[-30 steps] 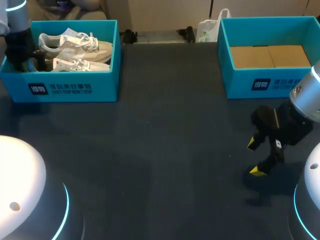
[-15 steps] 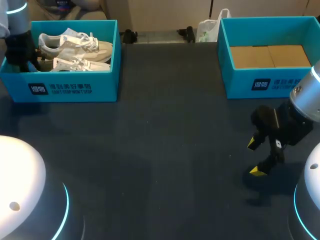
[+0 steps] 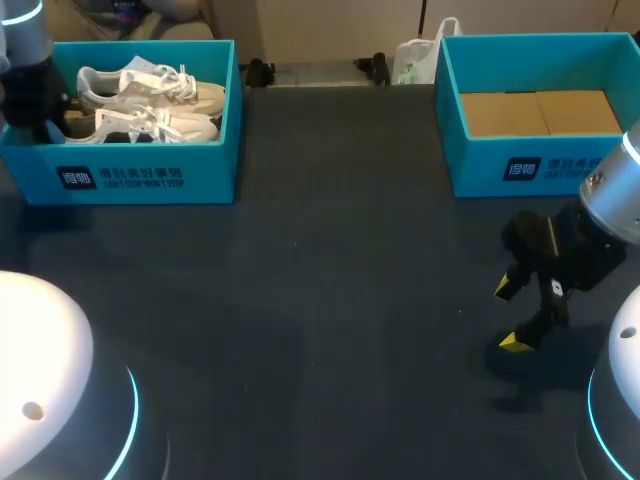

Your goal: Take the shoe out of the shoebox, open the shoe tongue, remove and reinsert the insole, then place the shoe into the shoebox

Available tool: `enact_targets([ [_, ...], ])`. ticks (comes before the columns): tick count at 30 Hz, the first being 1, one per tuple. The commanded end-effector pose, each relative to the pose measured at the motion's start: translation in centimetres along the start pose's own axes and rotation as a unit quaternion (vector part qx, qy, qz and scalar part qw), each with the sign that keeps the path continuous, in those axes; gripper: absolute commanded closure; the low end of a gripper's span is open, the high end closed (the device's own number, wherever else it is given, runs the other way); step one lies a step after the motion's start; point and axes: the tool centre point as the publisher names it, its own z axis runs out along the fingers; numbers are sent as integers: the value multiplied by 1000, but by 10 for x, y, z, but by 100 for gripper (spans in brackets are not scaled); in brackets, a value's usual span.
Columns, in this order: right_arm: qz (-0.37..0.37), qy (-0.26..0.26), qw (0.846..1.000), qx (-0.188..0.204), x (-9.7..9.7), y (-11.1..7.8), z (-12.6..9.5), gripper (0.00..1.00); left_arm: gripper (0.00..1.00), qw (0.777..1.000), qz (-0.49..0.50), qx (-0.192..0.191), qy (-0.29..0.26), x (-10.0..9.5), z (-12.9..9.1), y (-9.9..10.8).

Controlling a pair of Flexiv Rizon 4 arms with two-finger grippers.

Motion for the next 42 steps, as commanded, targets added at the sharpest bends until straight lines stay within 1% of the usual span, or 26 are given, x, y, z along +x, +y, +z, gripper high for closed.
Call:
enact_targets([
  [1, 0, -1, 1000, 0, 2, -1, 0, 0, 100, 1000, -1, -4, -4, 5, -22, -6],
  [9, 0, -1, 1000, 0, 2, -1, 0, 0, 100, 1000, 7, -15, -5, 14, -72, -12],
  [15, 0, -1, 1000, 0, 2, -1, 0, 0, 100, 999, -10, -39, 17, 16, -109, -13],
  [18, 0, -1, 1000, 0, 2, -1, 0, 0, 100, 999, -21, -37, 22, 16, -124, -11],
  [21, 0, -1, 1000, 0, 2, -1, 0, 0, 100, 998, -23, -48, 30, 17, -137, -12],
  [25, 0, -1, 1000, 0, 2, -1, 0, 0, 100, 998, -21, -42, 29, 19, -158, -18],
  [26, 0, -1, 1000, 0, 2, -1, 0, 0, 100, 998, -21, -43, 29, 19, -164, -21],
  [30, 0, -1, 1000, 0, 2, -1, 0, 0, 100, 999, -12, -48, 21, 20, -195, -46],
  [31, 0, -1, 1000, 0, 2, -1, 0, 0, 100, 999, -10, -49, 20, 20, -200, -52],
  [32, 0, -1, 1000, 0, 2, -1, 0, 0, 100, 999, -9, -49, 18, 19, -209, -61],
  [35, 0, -1, 1000, 0, 2, -1, 0, 0, 100, 998, -5, -55, 22, 11, -225, -86],
  [36, 0, -1, 1000, 0, 2, -1, 0, 0, 100, 998, -5, -58, 24, 8, -228, -91],
  [37, 0, -1, 1000, 0, 2, -1, 0, 0, 100, 998, -4, -65, 27, 3, -231, -101],
  [40, 0, -1, 1000, 0, 2, -1, 0, 0, 100, 998, -5, -63, 31, -10, -233, -122],
  [41, 0, -1, 1000, 0, 2, -1, 0, 0, 100, 998, -2, -51, 31, -15, -232, -128],
  [42, 0, -1, 1000, 0, 2, -1, 0, 0, 100, 999, 2, -26, 30, -21, -232, -135],
])
